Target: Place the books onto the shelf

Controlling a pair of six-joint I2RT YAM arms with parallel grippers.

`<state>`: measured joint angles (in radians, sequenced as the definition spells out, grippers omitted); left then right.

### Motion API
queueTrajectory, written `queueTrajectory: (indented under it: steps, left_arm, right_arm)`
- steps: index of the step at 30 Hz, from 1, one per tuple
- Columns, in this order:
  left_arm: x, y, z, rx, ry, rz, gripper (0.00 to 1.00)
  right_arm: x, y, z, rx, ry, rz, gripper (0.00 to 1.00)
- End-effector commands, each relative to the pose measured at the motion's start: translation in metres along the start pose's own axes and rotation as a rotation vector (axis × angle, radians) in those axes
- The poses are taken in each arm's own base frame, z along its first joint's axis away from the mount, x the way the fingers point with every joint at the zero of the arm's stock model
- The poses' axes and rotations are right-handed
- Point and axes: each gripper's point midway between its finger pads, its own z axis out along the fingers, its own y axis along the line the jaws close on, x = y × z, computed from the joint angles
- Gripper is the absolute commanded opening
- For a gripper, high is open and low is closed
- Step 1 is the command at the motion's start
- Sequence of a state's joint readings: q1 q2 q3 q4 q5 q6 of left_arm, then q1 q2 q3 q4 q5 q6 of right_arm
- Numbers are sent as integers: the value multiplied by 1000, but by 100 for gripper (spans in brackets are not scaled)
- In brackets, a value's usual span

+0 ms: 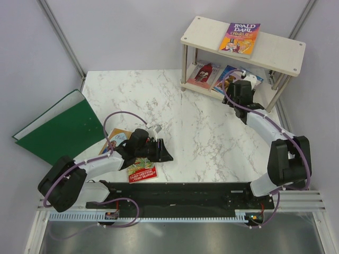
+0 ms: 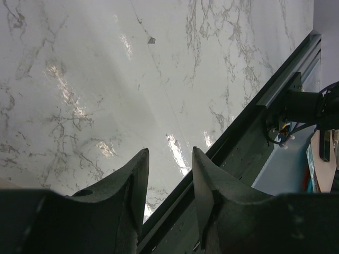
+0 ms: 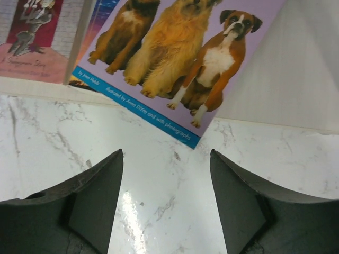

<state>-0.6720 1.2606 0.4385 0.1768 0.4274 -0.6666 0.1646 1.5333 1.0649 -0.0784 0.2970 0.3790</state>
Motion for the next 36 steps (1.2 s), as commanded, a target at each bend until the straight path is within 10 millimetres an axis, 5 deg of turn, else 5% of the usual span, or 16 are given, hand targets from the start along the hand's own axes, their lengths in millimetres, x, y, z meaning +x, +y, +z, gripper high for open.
queueTrajectory:
  steps: [1,7,8,14,22,36]
  left_arm:
    - [-14,-13,5,31,-32,6,45]
    - [-14,-13,5,30,-31,7,45]
    - [-14,-13,6,29,-30,7,45]
    - [-13,-14,4,33,-32,12,45]
    - [-13,-13,4,34,-38,9,45]
    - [-13,-14,2,36,-46,15,45]
  right_arm:
    - [-17,-18,-1,118,-25,-75,73]
    - [-21,-18,-14,97,-65,72,72]
    - [-9,-23,-14,90,-51,104,72]
    - [-23,-49,-18,-49,-127,461,70]
    - [-44,-59,-3,-50,-184,610,69]
    - [-37,-68,36,-102,-204,1020,64]
